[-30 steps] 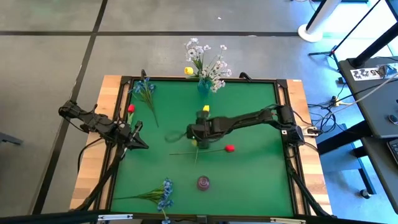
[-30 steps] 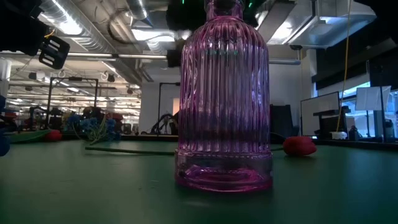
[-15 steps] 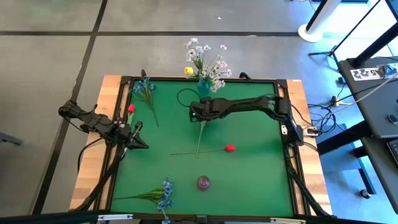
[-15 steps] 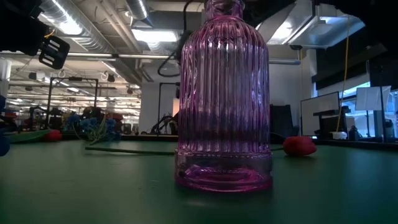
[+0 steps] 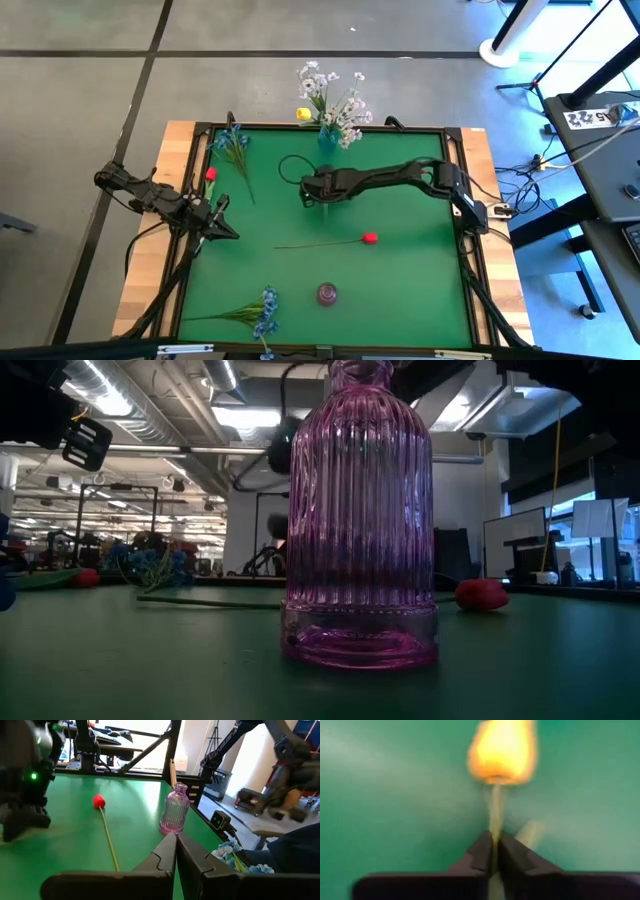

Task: Sort flowers into vase by color
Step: Put the yellow tulip into the blue flower vase

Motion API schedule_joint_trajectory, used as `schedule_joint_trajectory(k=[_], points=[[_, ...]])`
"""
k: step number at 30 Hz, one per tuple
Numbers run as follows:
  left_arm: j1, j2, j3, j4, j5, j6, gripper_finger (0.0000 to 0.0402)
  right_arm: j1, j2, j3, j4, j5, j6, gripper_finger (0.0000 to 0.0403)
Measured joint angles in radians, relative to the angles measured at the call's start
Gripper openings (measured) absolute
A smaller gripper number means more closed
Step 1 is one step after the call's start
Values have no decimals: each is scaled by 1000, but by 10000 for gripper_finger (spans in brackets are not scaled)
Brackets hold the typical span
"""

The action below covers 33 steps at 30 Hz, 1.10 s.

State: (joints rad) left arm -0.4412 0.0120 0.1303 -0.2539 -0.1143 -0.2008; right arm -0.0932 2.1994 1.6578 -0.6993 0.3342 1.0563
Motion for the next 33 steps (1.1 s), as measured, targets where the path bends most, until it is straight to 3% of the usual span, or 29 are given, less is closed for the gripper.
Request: schedule_joint_trajectory(k=[2, 7, 11, 13, 15, 17, 20, 27, 33], points=[[0, 0, 0, 0, 0, 0, 10, 22, -19, 38, 17, 40, -62, 11], [0, 0, 0, -1, 0, 0, 10, 111, -68, 215, 127, 198, -275, 23], [0, 0, 0, 0, -1, 0, 10, 189, -70, 408, 240, 511, -619, 7], [0, 0, 0, 0, 0, 0, 10, 226, -78, 455, 441, 734, -850, 11], [0, 0, 0, 1, 0, 0, 10, 246, -82, 459, 714, 827, -1136, 15], [0, 0, 0, -1, 0, 0, 10, 247, -79, 456, 917, 788, -1390, 14], [0, 0, 0, 0, 0, 0, 10, 215, -76, 417, 1094, 670, -1566, 6], [0, 0, 0, -1, 0, 0, 10, 90, -80, 271, 1436, 459, -1711, 7], [0, 0, 0, 0, 0, 0, 10, 9, -81, 126, 1726, 405, -1772, 8]])
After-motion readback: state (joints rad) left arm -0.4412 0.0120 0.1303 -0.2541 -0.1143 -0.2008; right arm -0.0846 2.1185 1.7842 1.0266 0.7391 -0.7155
